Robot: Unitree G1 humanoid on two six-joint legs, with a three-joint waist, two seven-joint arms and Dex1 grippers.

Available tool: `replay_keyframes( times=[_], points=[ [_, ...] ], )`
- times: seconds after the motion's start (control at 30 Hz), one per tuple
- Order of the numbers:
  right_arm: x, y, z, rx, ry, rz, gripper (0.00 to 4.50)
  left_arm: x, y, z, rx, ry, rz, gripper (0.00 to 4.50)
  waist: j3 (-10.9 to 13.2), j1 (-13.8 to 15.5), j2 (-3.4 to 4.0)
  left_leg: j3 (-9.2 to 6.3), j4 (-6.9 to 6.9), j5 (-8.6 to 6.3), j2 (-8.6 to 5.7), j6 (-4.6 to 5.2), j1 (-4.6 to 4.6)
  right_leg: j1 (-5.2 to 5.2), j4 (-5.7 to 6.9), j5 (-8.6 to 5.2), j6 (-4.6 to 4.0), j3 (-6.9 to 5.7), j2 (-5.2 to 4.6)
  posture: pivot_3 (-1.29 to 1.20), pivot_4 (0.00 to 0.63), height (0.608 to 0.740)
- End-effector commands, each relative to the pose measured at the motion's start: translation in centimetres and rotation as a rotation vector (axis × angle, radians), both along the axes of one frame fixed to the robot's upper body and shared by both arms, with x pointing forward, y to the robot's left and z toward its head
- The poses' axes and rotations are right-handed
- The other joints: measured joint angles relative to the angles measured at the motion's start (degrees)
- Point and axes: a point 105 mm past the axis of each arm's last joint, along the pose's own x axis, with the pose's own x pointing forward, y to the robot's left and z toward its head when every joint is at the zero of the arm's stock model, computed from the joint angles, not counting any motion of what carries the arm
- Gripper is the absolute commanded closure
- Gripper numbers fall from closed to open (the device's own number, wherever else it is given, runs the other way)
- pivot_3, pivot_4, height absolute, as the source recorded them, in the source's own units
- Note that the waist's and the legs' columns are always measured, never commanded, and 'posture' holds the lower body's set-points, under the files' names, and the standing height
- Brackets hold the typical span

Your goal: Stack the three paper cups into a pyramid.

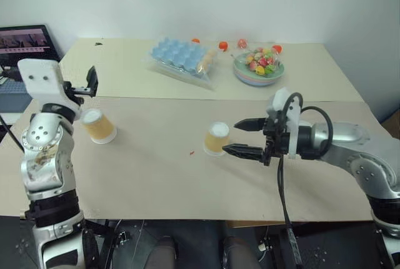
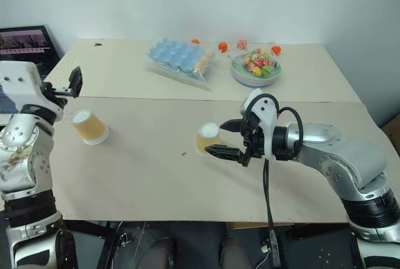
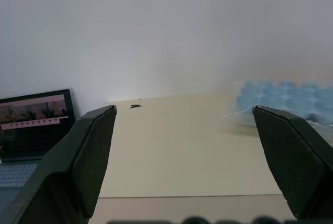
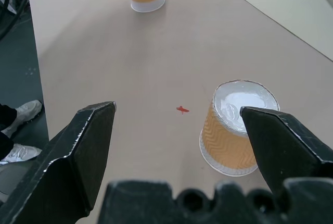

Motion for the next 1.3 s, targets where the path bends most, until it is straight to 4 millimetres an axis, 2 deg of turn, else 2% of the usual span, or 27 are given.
replay_keyframes(
  times=[0.03,0.1,0.17,0.47,0.63,0.77,0.97,1.3],
  points=[
    [0.0,0.3,1.3,0.007,-0.065,0.030,0.00,-1.0,0.5,-0.1,0.008,-0.023,0.015,0.06,0.0,0.0,0.00,0.00,0.00,0.00,0.00,0.00,0.01,0.00,0.01,0.00,0.00,0.00,0.00,0.00,0.150,0.740],
    [0.0,0.1,1.2,-0.004,-0.069,0.026,0.00,-1.0,0.6,-2.2,-0.023,0.034,0.008,0.06,0.0,0.0,0.00,0.00,0.00,0.00,0.00,0.00,0.02,0.01,0.03,0.00,-0.01,0.00,0.00,0.00,0.150,0.740],
    [0.0,0.0,1.3,-0.010,-0.072,0.020,0.00,-1.1,0.6,-3.3,-0.033,0.050,0.008,0.06,0.0,0.0,0.00,0.01,0.00,0.00,0.00,0.00,0.03,0.01,0.03,0.01,-0.01,0.00,0.00,0.00,0.150,0.740],
    [-0.2,-0.5,1.5,-0.025,-0.084,-0.008,0.00,-0.8,-0.3,-5.8,-0.075,0.073,-0.013,0.06,0.0,0.0,0.00,0.00,0.00,0.00,-0.01,0.00,0.02,0.02,0.02,0.01,-0.02,-0.01,-0.02,0.00,0.150,0.740],
    [-0.2,-0.7,1.6,-0.027,-0.088,-0.023,0.00,-0.3,0.3,-6.8,-0.135,0.089,0.006,0.06,0.0,-0.1,0.00,0.00,0.00,0.00,0.00,0.00,0.02,0.02,0.03,0.01,-0.02,-0.01,-0.01,0.00,0.150,0.740],
    [-0.2,-0.8,1.6,-0.029,-0.088,-0.029,0.00,0.2,0.7,-7.1,-0.154,0.099,0.014,0.06,0.0,-0.1,0.00,0.00,0.00,0.00,0.00,0.00,0.03,0.02,0.03,0.01,-0.02,-0.01,0.00,0.00,0.150,0.740],
    [-0.2,-0.9,1.7,-0.033,-0.093,-0.043,0.00,0.5,0.5,-6.2,-0.138,0.075,0.014,0.06,0.0,-0.1,0.00,0.00,0.00,0.00,-0.01,0.00,0.02,0.02,0.02,0.01,-0.02,-0.01,0.00,0.00,0.150,0.740],
    [-0.2,-0.9,1.7,-0.031,-0.095,-0.052,0.00,0.9,1.0,-5.9,-0.158,0.073,0.044,0.06,0.0,-0.2,0.00,0.00,0.00,0.00,-0.01,0.00,0.02,0.02,0.03,0.01,-0.02,-0.01,0.00,0.00,0.150,0.740]
  ],
)
